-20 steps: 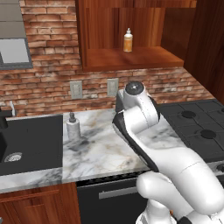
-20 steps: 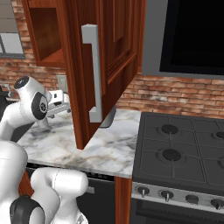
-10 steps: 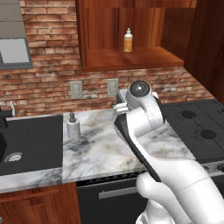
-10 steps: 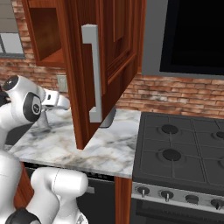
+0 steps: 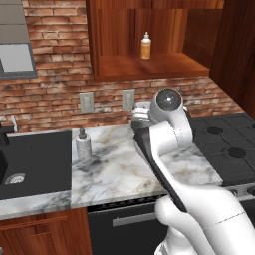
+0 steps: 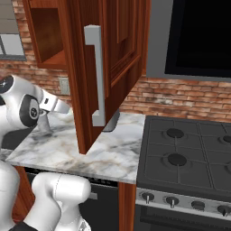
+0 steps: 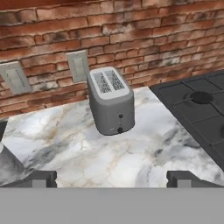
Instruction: Locate and retrieve the soap dispenser and soap dispenser from the cabinet. Place them next to the sink.
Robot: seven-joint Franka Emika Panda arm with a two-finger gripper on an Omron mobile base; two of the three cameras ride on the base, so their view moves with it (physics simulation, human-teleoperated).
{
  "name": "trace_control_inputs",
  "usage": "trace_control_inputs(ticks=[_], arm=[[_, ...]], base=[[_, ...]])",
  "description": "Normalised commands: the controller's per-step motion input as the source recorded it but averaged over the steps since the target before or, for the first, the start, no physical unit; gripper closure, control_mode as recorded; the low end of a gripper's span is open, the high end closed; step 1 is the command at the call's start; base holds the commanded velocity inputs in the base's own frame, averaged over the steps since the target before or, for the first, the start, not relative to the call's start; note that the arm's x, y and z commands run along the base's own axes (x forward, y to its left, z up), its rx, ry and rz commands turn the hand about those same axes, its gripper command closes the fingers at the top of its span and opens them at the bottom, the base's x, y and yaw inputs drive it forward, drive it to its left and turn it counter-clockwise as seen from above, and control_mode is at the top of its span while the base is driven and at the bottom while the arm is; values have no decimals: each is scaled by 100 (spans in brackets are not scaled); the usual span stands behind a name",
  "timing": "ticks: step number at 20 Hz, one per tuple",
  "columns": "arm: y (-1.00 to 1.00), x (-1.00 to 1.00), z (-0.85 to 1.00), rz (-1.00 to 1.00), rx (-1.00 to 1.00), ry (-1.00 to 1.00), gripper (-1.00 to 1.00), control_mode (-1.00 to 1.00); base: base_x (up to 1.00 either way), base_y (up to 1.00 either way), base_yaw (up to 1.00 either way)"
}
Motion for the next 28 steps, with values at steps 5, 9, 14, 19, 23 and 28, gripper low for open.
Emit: trace_control_inputs(ticks=[5, 9, 14, 19, 23, 28], arm=[[-3, -6, 39, 7, 8, -2, -100, -100], [0, -10, 52, 15, 0, -2, -100, -100], [0, -16, 50, 3, -3, -6, -100, -100], [-1, -21, 48, 0, -6, -3, -100, -100], [-8, -19, 35, 0, -2, -7, -100, -100], [-16, 1, 33, 0, -5, 0, -100, -100]], base=[[0, 0, 0], [0, 0, 0], [0, 0, 0], [0, 0, 0], [0, 0, 0], [0, 0, 0]])
